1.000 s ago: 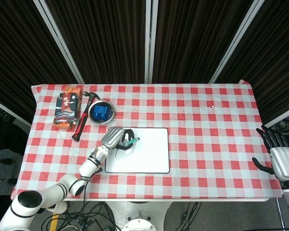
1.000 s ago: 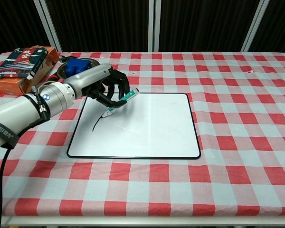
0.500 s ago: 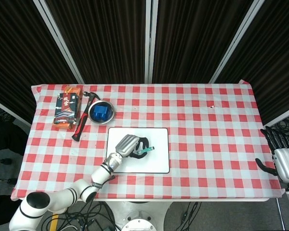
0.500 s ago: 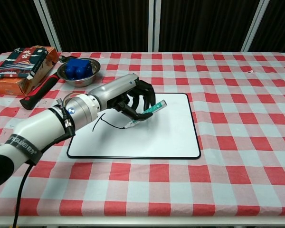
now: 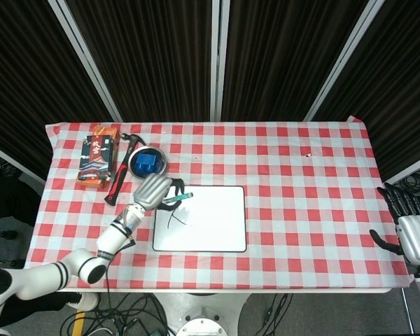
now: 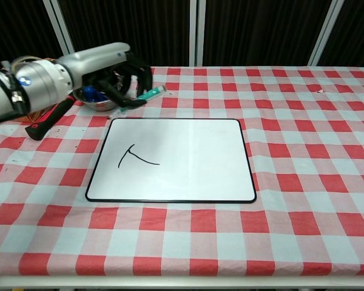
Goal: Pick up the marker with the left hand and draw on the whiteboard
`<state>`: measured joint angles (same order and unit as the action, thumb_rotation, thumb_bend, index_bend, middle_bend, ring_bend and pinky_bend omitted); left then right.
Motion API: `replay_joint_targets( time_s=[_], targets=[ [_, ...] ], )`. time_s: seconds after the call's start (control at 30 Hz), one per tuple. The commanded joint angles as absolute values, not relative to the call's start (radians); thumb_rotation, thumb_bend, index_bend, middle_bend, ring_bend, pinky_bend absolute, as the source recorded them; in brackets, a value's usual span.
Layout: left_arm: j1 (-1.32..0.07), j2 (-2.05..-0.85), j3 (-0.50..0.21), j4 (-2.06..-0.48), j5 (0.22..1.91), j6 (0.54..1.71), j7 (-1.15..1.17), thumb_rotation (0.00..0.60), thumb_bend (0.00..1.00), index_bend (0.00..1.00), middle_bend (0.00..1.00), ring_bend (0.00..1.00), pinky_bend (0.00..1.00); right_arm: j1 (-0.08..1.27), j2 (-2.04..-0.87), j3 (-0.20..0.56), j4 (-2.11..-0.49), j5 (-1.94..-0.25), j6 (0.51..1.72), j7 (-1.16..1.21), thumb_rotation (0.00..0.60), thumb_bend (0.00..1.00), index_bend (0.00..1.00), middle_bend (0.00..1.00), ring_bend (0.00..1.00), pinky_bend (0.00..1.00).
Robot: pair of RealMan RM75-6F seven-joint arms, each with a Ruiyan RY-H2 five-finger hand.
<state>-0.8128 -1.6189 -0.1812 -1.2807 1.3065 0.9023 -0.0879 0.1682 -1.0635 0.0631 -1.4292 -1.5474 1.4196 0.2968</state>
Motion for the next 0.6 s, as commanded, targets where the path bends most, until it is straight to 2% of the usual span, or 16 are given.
replay_joint_targets(
  time_s=[0.03, 0.17, 0.5, 0.57, 0.6],
  targets=[
    [-0.732, -1.482, -0.118, -1.435, 1.126, 0.885, 0.191, 0.600, 0.40, 0.50, 0.54, 0.64, 0.90, 0.173, -1.068, 0.061, -1.428, -1.554, 1.416, 0.296, 0.600, 0.18, 0.00, 0.00, 0.00, 0.00],
    [-0.718, -1.459, -0.084, -1.497, 0.997, 0.898, 0.355, 0.600, 0.40, 0.50, 0.53, 0.64, 0.90, 0.182, -1.072, 0.062, -1.431, -1.561, 1.411, 0.291, 0.600, 0.18, 0.00, 0.00, 0.00, 0.00],
    [-0.761, -1.526, -0.042, -1.471, 0.809, 0.930, 0.624, 0.600, 0.40, 0.50, 0.50, 0.63, 0.88, 0.174, -1.064, 0.060, -1.441, -1.551, 1.418, 0.283, 0.600, 0.18, 0.00, 0.00, 0.00, 0.00],
    [-0.767, -1.534, -0.034, -1.477, 0.782, 0.940, 0.668, 0.600, 0.37, 0.44, 0.46, 0.61, 0.86, 0.173, -1.064, 0.059, -1.441, -1.550, 1.418, 0.283, 0.600, 0.18, 0.00, 0.00, 0.00, 0.00],
    [-0.769, -1.535, -0.033, -1.487, 0.772, 0.950, 0.683, 0.600, 0.32, 0.36, 0.40, 0.56, 0.84, 0.172, -1.065, 0.059, -1.441, -1.549, 1.418, 0.283, 0.600, 0.17, 0.00, 0.00, 0.00, 0.00]
  ],
)
